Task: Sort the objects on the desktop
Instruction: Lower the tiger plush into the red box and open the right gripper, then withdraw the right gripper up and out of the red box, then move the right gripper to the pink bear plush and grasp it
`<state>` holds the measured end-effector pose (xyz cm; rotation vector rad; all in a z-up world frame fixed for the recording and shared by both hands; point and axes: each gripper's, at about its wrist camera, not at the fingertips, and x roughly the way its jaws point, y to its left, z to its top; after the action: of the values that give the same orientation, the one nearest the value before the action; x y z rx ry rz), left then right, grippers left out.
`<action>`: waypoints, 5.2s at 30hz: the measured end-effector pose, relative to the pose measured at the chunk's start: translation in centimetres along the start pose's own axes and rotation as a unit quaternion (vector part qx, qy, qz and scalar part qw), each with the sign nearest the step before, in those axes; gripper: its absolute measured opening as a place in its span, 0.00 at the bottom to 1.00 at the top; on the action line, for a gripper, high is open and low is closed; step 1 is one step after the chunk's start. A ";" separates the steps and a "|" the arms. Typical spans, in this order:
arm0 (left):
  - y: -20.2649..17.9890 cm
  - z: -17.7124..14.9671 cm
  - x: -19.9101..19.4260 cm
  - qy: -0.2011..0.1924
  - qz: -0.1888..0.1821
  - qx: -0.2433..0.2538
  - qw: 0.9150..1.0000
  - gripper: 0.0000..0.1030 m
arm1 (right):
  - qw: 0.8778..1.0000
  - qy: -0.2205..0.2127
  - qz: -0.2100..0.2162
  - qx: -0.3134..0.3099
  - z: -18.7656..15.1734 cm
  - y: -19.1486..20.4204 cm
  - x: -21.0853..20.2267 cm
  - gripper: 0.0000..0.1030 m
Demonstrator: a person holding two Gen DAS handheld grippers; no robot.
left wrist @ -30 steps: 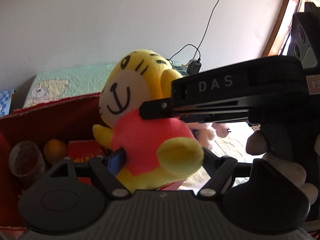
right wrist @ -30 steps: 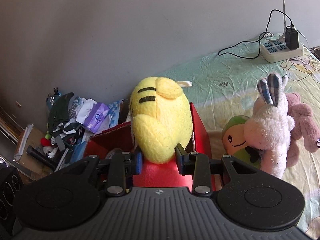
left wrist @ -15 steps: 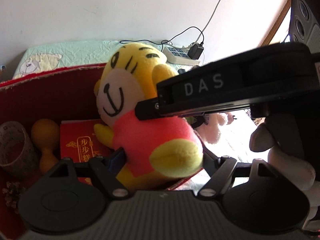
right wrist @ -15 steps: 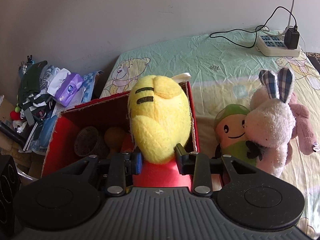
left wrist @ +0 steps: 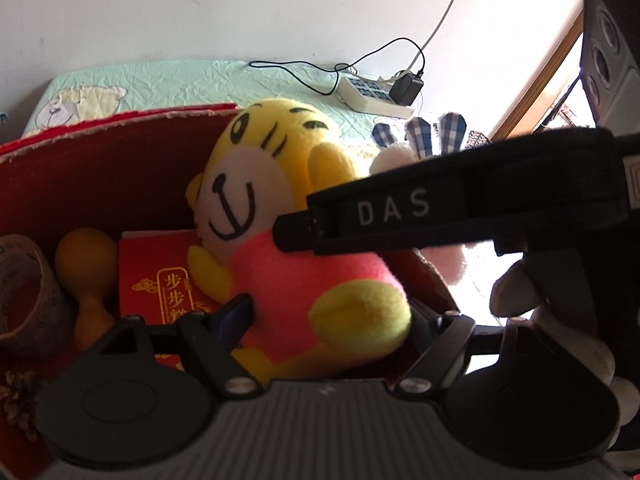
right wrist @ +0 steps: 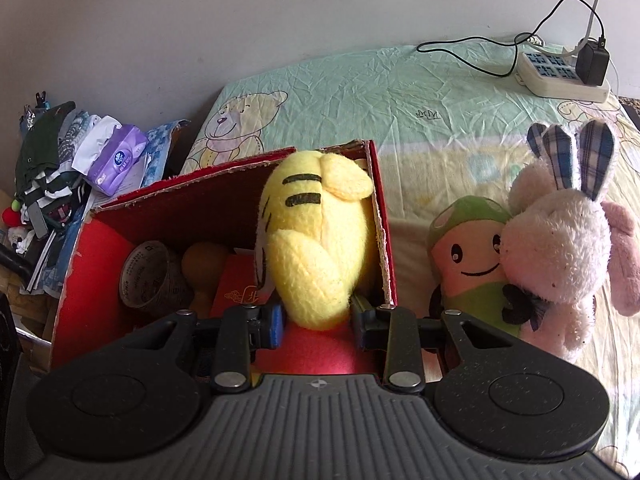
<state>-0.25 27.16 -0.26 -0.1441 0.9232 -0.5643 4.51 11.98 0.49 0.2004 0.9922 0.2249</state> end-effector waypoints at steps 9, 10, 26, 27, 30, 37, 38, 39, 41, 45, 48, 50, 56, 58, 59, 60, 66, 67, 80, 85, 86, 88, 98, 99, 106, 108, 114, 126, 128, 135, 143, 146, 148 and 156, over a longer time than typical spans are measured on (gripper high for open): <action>-1.0 -0.2 -0.8 -0.001 0.009 0.011 1.000 0.82 | 0.999 -0.016 0.021 0.020 -0.2 -0.8 -0.7 0.38; -1.0 -0.2 -0.8 -0.001 0.010 0.012 1.000 0.82 | 0.999 -0.020 0.024 0.024 -0.3 -0.8 -0.9 0.38; -3.7 0.0 -2.1 -0.005 0.071 0.042 0.997 0.88 | 0.993 -0.085 0.042 0.071 -1.9 -2.5 -4.1 0.42; -3.9 0.0 -2.2 -0.006 0.078 0.044 0.996 0.88 | 0.993 -0.089 0.040 0.071 -2.0 -2.5 -4.3 0.42; -4.4 0.0 -2.4 -0.006 0.095 0.049 0.994 0.88 | 0.991 -0.100 0.033 0.077 -2.3 -2.8 -4.6 0.42; -4.1 0.1 -2.7 0.002 0.110 0.026 0.994 0.89 | 0.990 -0.104 0.030 0.087 -3.1 -3.6 -5.1 0.42; -4.1 0.1 -2.7 0.003 0.113 0.025 0.993 0.89 | 0.990 -0.104 0.031 0.087 -3.3 -3.6 -5.2 0.42; -4.1 0.1 -2.8 0.003 0.117 0.025 0.993 0.89 | 0.990 -0.104 0.032 0.087 -3.5 -3.7 -5.2 0.42; -4.3 0.0 -2.8 0.002 0.123 0.024 0.992 0.89 | 0.990 -0.106 0.034 0.085 -3.8 -3.7 -5.3 0.42; -4.6 0.0 -3.1 -0.001 0.138 0.022 0.990 0.89 | 0.989 -0.112 0.041 0.085 -4.2 -4.2 -5.6 0.42; -5.0 -0.1 -3.2 -0.004 0.152 0.017 0.988 0.89 | 0.989 -0.111 0.048 0.082 -4.4 -4.6 -5.7 0.42; -5.3 0.0 -3.3 -0.007 0.163 0.012 0.987 0.89 | 0.989 -0.110 0.058 0.075 -4.4 -5.0 -5.8 0.42; -6.9 -0.2 -3.3 -0.015 0.201 -0.009 0.979 0.89 | 0.990 -0.102 0.079 0.048 -4.3 -5.9 -6.3 0.42; -7.4 -0.3 -3.3 -0.019 0.207 -0.020 0.978 0.89 | 0.991 -0.098 0.087 0.037 -4.4 -6.3 -6.6 0.42; -7.8 -0.4 -3.3 -0.020 0.213 -0.024 0.977 0.89 | 0.991 -0.097 0.089 0.030 -4.4 -6.4 -6.7 0.42; -8.2 -0.5 -3.3 -0.021 0.219 -0.026 0.975 0.89 | 0.991 -0.097 0.090 0.023 -4.4 -6.6 -6.9 0.42; -10.2 -0.9 -3.3 -0.031 0.250 -0.042 0.967 0.89 | 0.990 -0.092 0.109 0.006 -4.7 -8.1 -7.5 0.42; -10.5 -1.0 -3.3 -0.032 0.255 -0.044 0.965 0.89 | 0.990 -0.090 0.112 0.005 -4.7 -8.3 -7.6 0.42; -15.1 -1.3 -2.3 -0.042 0.279 -0.052 0.958 0.89 | 0.986 -0.083 0.145 -0.013 -5.2 -11.6 -9.2 0.42; -16.8 -1.3 -1.1 -0.033 0.276 -0.048 0.959 0.89 | 0.986 -0.082 0.145 -0.007 -5.5 -13.1 -9.7 0.42; -17.1 -1.3 -0.8 -0.030 0.275 -0.047 0.960 0.89 | 0.986 -0.081 0.144 -0.005 -5.6 -13.5 -9.7 0.42; -17.8 -1.3 0.0 -0.025 0.274 -0.045 0.960 0.90 | 0.987 -0.079 0.142 -0.001 -5.8 -14.2 -9.9 0.43; -20.0 -1.1 3.2 0.003 0.269 -0.041 0.962 0.90 | 0.988 -0.072 0.132 0.024 -6.4 -18.1 -10.4 0.43; -20.2 -1.1 3.5 0.006 0.269 -0.040 0.962 0.91 | 0.989 -0.071 0.131 0.026 -6.5 -18.5 -10.4 0.43; -21.1 -1.2 5.5 0.026 0.271 -0.043 0.961 0.92 | 0.989 -0.063 0.125 0.045 -6.8 -21.1 -10.3 0.44; -21.4 -1.2 5.9 0.030 0.272 -0.041 0.961 0.92 | 0.989 -0.061 0.124 0.050 -7.0 -21.7 -10.3 0.44; -22.1 -1.8 7.0 0.034 0.272 -0.033 0.961 0.92 | 0.989 -0.053 0.122 0.064 -7.4 -23.5 -10.0 0.45; -22.0 -1.4 8.6 0.000 0.230 0.006 0.973 0.89 | 0.984 -0.049 0.112 0.127 -7.4 -27.6 -8.4 0.47; -21.8 -1.0 8.7 -0.012 0.225 0.011 0.974 0.89 | 0.983 -0.061 0.113 0.129 -6.8 -28.1 -8.7 0.47; -21.3 -0.5 9.1 -0.019 0.173 0.031 0.984 0.87 | 0.978 -0.091 0.097 0.160 -4.8 -30.7 -7.8 0.47; -23.4 0.5 12.8 -0.019 0.089 0.091 0.992 0.86 | 0.981 -0.075 0.111 0.144 -1.1 -31.0 -5.1 0.47; -22.7 1.0 14.8 -0.009 0.088 0.090 0.992 0.84 | 0.983 -0.057 0.114 0.128 0.1 -30.9 -3.8 0.47; -21.8 1.3 15.9 0.000 0.087 0.082 0.993 0.84 | 0.986 -0.044 0.103 0.122 0.7 -31.0 -3.0 0.47; -20.5 1.2 17.0 0.003 0.085 0.090 0.992 0.87 | 0.982 -0.002 0.142 0.127 2.1 -31.2 -0.6 0.47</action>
<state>0.50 0.83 -4.43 0.0977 0.8759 -0.4861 8.98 -18.21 -6.30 0.5774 0.9849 0.3579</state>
